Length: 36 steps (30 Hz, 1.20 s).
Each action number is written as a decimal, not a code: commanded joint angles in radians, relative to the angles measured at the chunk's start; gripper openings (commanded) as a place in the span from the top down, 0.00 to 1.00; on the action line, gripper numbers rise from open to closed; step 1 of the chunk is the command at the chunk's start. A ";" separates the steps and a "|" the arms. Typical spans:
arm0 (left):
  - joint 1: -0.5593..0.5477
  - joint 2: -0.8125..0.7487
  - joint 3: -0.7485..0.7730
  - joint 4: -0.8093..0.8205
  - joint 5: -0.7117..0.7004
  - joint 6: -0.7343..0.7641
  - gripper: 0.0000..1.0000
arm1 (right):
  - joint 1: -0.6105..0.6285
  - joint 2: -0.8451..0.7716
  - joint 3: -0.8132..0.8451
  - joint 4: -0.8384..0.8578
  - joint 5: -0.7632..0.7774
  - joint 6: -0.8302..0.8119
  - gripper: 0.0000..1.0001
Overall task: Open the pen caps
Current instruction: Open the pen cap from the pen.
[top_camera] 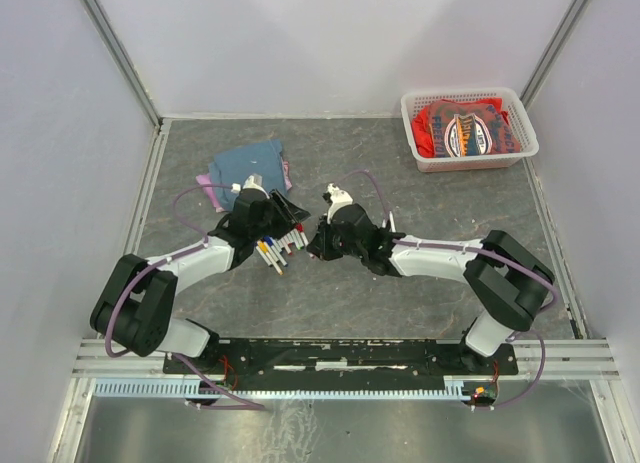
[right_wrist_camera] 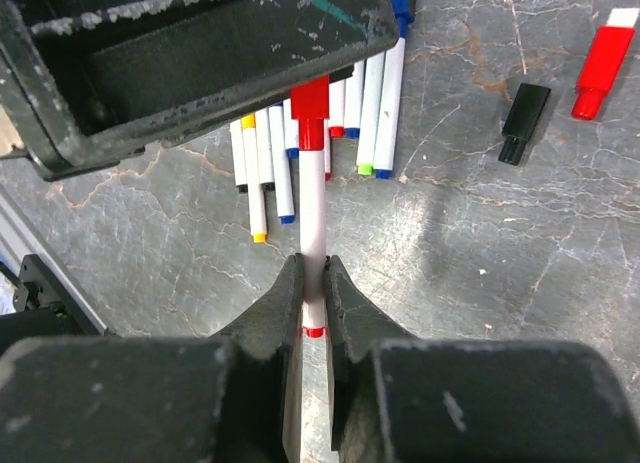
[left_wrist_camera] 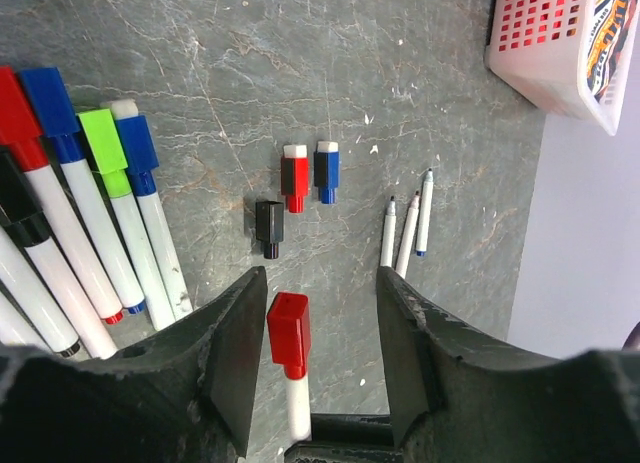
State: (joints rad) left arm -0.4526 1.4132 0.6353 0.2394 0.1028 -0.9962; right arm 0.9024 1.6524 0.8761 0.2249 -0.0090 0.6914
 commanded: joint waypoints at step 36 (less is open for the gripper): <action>0.040 -0.012 -0.067 0.165 0.134 -0.022 0.97 | 0.003 -0.076 -0.031 0.093 -0.021 0.011 0.79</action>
State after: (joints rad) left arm -0.4168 1.4185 0.5816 0.3351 0.1974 -1.0134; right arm 0.9031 1.6234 0.8444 0.2794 -0.0299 0.7128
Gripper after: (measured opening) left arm 0.223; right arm 0.140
